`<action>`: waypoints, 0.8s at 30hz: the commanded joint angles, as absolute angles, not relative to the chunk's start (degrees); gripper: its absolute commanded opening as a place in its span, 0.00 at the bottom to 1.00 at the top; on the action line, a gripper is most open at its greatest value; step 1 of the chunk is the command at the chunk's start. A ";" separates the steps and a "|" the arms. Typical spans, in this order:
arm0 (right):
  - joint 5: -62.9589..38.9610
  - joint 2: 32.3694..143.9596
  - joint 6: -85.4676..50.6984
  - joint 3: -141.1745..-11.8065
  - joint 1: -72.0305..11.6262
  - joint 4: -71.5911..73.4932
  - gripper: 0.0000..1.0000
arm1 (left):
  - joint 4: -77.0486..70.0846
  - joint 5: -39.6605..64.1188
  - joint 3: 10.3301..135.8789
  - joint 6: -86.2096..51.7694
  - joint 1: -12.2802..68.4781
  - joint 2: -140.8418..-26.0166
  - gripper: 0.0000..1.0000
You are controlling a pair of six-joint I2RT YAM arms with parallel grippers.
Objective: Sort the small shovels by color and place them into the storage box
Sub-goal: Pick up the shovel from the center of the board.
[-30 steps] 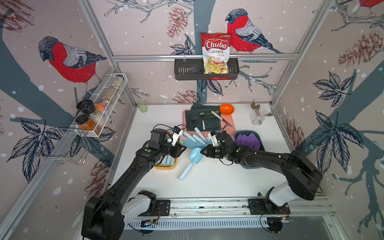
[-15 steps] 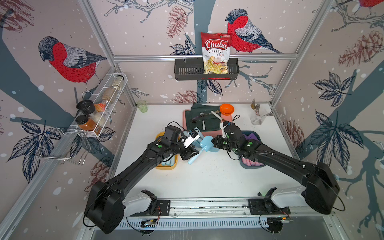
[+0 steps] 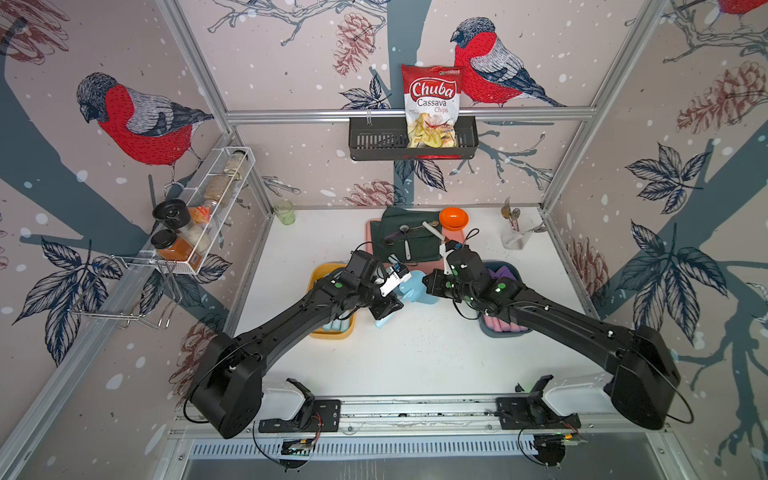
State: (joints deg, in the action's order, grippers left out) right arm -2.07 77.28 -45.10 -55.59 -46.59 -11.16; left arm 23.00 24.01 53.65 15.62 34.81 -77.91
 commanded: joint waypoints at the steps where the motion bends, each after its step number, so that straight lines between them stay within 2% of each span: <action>1: -1.15 76.29 -44.91 -55.56 -46.74 -9.32 0.00 | 23.28 22.60 54.62 14.49 35.34 -78.88 0.39; 4: -1.15 75.49 -45.02 -55.20 -46.76 -9.00 0.00 | 23.37 22.18 54.99 14.24 35.84 -79.86 0.36; 6: -1.18 75.07 -45.00 -55.05 -46.76 -9.04 0.00 | 23.45 22.28 55.36 14.08 36.10 -80.41 0.29; 8: -1.23 74.92 -45.00 -54.97 -46.76 -8.99 0.00 | 23.48 22.63 55.67 13.57 36.09 -80.60 0.17; 10: -1.38 74.72 -44.91 -54.89 -46.76 -8.96 0.00 | 23.69 22.83 56.13 13.36 36.10 -80.69 0.00; 11: -1.31 74.68 -44.91 -54.91 -46.80 -9.09 0.00 | 23.90 22.70 56.31 13.29 36.11 -80.68 0.00; 13: -1.14 74.35 -44.91 -54.63 -46.76 -8.91 0.09 | 24.21 21.29 56.34 12.66 36.08 -80.47 0.00; 17: 0.59 72.68 -45.00 -54.03 -46.53 -9.74 0.46 | 25.52 14.92 56.01 10.93 35.35 -79.73 0.00; 19: 1.61 72.04 -45.24 -53.15 -46.14 -10.26 0.51 | 27.06 11.90 55.97 10.55 33.98 -79.31 0.00; 24: 1.36 68.68 -45.62 -50.08 -44.84 -10.19 0.54 | 33.46 7.94 56.60 11.78 26.47 -78.88 0.00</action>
State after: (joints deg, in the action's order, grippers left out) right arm 0.32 69.67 -45.15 -51.09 -45.19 -11.00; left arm 28.62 11.94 55.92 11.40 29.43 -79.22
